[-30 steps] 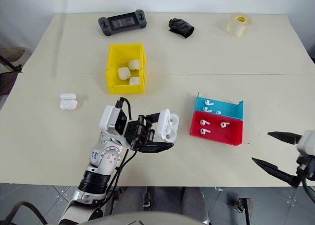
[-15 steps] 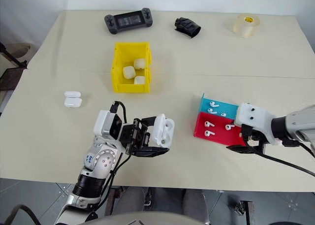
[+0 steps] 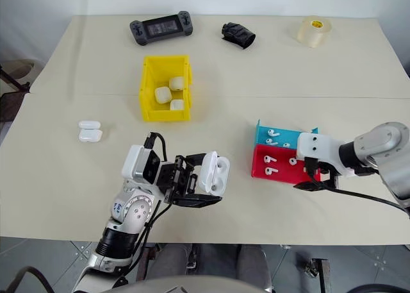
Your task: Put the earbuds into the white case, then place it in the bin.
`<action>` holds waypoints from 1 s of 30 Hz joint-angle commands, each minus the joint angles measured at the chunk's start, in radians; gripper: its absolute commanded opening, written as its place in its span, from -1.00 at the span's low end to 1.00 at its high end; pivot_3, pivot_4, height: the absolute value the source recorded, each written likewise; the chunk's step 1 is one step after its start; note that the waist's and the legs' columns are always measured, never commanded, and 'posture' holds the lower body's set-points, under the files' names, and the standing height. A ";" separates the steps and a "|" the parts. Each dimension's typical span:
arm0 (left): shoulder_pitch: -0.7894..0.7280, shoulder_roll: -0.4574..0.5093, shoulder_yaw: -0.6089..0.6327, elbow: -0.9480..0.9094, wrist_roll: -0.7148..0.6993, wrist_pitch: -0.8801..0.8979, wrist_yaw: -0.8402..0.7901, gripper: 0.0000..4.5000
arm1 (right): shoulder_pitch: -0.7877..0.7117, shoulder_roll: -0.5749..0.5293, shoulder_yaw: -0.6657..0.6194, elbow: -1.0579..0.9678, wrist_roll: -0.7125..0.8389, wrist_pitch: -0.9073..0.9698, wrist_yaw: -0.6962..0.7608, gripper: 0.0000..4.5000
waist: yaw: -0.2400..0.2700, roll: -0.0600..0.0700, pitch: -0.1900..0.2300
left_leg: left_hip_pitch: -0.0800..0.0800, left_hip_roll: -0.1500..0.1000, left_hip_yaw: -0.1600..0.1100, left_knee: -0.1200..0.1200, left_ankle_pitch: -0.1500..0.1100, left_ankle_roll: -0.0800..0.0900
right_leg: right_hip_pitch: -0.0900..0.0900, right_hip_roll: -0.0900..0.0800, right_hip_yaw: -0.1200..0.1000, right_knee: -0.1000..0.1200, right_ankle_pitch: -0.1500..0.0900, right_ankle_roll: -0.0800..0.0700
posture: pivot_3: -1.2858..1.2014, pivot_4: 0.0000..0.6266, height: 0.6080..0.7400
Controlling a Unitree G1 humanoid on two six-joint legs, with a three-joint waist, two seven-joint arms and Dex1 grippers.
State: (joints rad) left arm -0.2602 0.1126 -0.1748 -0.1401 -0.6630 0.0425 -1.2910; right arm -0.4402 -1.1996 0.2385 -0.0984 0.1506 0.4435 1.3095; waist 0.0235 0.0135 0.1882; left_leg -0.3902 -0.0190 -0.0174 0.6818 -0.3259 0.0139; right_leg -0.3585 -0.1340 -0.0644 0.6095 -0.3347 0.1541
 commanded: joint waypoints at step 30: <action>0.012 0.057 0.059 -0.040 -0.016 -0.015 0.038 0.23 | -0.155 0.128 0.060 -0.166 -0.068 0.202 0.089 -0.16 | 0.002 0.000 0.000 | 0.000 0.000 -0.001 0.000 0.000 -0.001 | 0.000 -0.001 0.000 0.001 0.000 0.000 | 0.03 -0.52 1.00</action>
State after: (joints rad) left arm -0.2435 0.1747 -0.1174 -0.1439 -0.6627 0.0406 -1.2579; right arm -0.5783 -1.0736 0.2991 -0.2354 0.0806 0.6249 1.4038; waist 0.0251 0.0135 0.1882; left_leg -0.3900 -0.0193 -0.0179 0.6822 -0.3257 0.0134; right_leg -0.3589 -0.1347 -0.0643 0.6107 -0.3347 0.1541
